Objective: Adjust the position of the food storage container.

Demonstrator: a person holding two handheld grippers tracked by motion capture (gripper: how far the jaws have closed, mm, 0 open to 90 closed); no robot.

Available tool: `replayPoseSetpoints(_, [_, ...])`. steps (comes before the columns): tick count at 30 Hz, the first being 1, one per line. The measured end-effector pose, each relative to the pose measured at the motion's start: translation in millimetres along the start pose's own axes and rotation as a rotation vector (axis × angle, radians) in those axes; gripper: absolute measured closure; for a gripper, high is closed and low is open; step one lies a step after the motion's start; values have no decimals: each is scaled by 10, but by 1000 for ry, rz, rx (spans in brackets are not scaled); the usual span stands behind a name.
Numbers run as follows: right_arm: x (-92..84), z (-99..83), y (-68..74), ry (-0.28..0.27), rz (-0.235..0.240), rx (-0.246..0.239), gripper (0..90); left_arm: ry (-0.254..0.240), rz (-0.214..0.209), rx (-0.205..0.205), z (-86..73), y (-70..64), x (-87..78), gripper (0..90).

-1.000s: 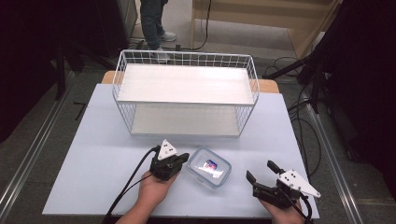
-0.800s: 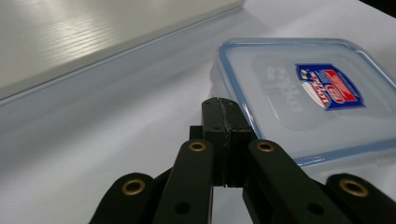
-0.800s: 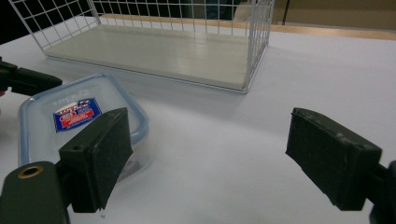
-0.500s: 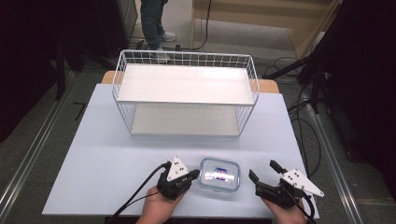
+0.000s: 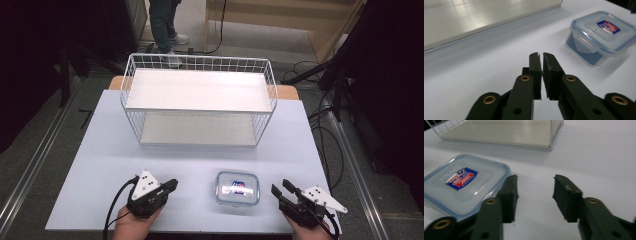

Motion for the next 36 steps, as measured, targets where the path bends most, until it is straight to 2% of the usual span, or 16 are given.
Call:
replayPoseSetpoints(1, [0,0,0,0,0,0,573,0,0,0,0,0,0,822])
replayPoseSetpoints(2, [24,-13,27,25,2,5,622,-7,5,5,4,25,-15,822])
replayPoseSetpoints(4, [81,-32,85,72,-15,6,816,-16,-3,0,32,46,-34,687])
replayPoseSetpoints(5, [110,-42,107,94,-18,1,879,-43,-6,-6,65,52,-57,642])
replayPoseSetpoints(6, [110,-42,107,94,-18,1,879,-43,-6,-6,65,52,-57,601])
replayPoseSetpoints(7, [178,-68,159,141,-21,-17,900,-54,-8,-14,71,52,-72,550])
replayPoseSetpoints(9, [195,-74,168,149,-17,-23,900,-56,-9,-12,69,57,-81,527])
replayPoseSetpoints(10, [255,-106,215,185,-9,-14,900,-60,-8,-19,68,61,-88,477])
replayPoseSetpoints(11, [278,-117,236,197,-4,-17,900,-63,-13,-27,70,68,-96,457])
replayPoseSetpoints(15, [329,-143,313,220,16,-33,900,-71,-15,-45,71,89,-123,419])
replayPoseSetpoints(20, [355,-139,349,226,34,-41,900,-73,-19,-73,62,133,-170,401])
replayPoseSetpoints(23, [397,-135,423,229,52,-39,900,-80,-35,-107,56,167,-195,391])
replayPoseSetpoints(25, [411,-136,440,231,57,-42,900,-81,-37,-113,54,177,-199,388])
replayPoseSetpoints(27, [466,-137,523,240,75,-56,900,-82,-39,-122,44,199,-203,376])
replayPoseSetpoints(29, [472,-135,535,242,77,-55,900,-82,-40,-126,40,204,-199,374])
replayPoseSetpoints(36, [595,-95,715,241,103,-81,900,-71,-46,-124,35,210,-182,361])
Point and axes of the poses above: each handheld gripper's, and its own axes: x roughly forward along the jaws, z roughly out of its top, y roughly to its left, the point moved 6 cm from there along x, roughly forward along the jaws, and after that the axes turned 4 degrees about y, right-handed, at the moved point
